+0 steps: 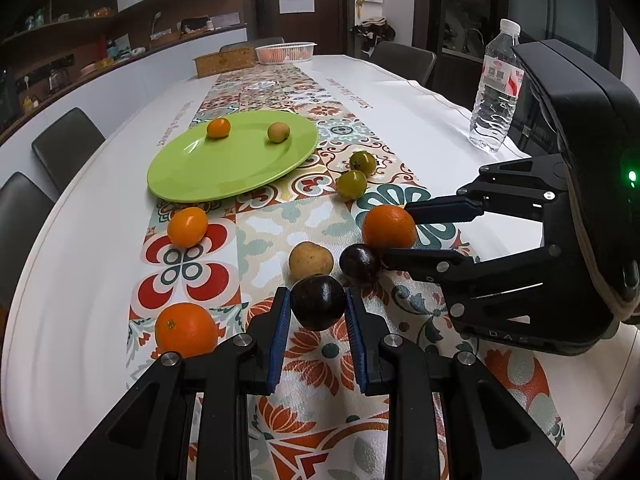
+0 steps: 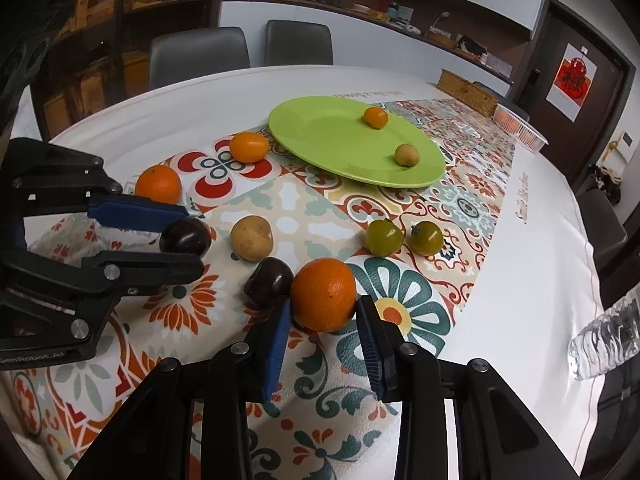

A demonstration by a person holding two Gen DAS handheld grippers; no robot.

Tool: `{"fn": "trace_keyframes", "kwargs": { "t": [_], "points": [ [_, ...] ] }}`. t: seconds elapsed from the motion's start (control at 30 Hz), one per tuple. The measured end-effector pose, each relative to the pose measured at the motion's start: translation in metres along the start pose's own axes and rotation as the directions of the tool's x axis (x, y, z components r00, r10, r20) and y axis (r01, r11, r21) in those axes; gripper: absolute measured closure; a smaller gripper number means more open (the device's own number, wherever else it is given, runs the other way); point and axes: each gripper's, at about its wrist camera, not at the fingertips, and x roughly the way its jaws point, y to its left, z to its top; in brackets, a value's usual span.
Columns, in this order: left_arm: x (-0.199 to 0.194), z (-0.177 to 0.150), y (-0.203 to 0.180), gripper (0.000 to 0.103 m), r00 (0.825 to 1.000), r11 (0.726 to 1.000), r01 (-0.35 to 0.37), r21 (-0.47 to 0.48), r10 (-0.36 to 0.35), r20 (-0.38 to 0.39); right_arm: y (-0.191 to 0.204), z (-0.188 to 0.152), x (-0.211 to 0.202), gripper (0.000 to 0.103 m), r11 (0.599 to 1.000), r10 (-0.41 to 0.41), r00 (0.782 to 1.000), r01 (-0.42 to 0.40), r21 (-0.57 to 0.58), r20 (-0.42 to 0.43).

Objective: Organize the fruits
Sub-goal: 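Grasp a dark purple plum with the left tool while the right tool grasps a large orange, then carry the plum with the left tool while the right tool carries the orange over the plate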

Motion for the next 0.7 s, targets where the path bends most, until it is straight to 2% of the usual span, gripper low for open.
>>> {"fn": "trace_keyframes", "kwargs": {
  "t": [0.37, 0.7],
  "points": [
    [0.007, 0.004, 0.005, 0.076, 1.0, 1.0, 0.008, -0.019, -0.009, -0.004, -0.005, 0.005, 0.001, 0.068, 1.0, 0.012, 1.0, -0.012, 0.022, 0.012],
    [-0.013, 0.007, 0.004, 0.076, 0.999, 0.999, 0.015, -0.028, -0.013, 0.046, -0.005, 0.005, -0.022, 0.068, 0.996, -0.009, 0.999, 0.004, 0.091, 0.049]
  ]
}}
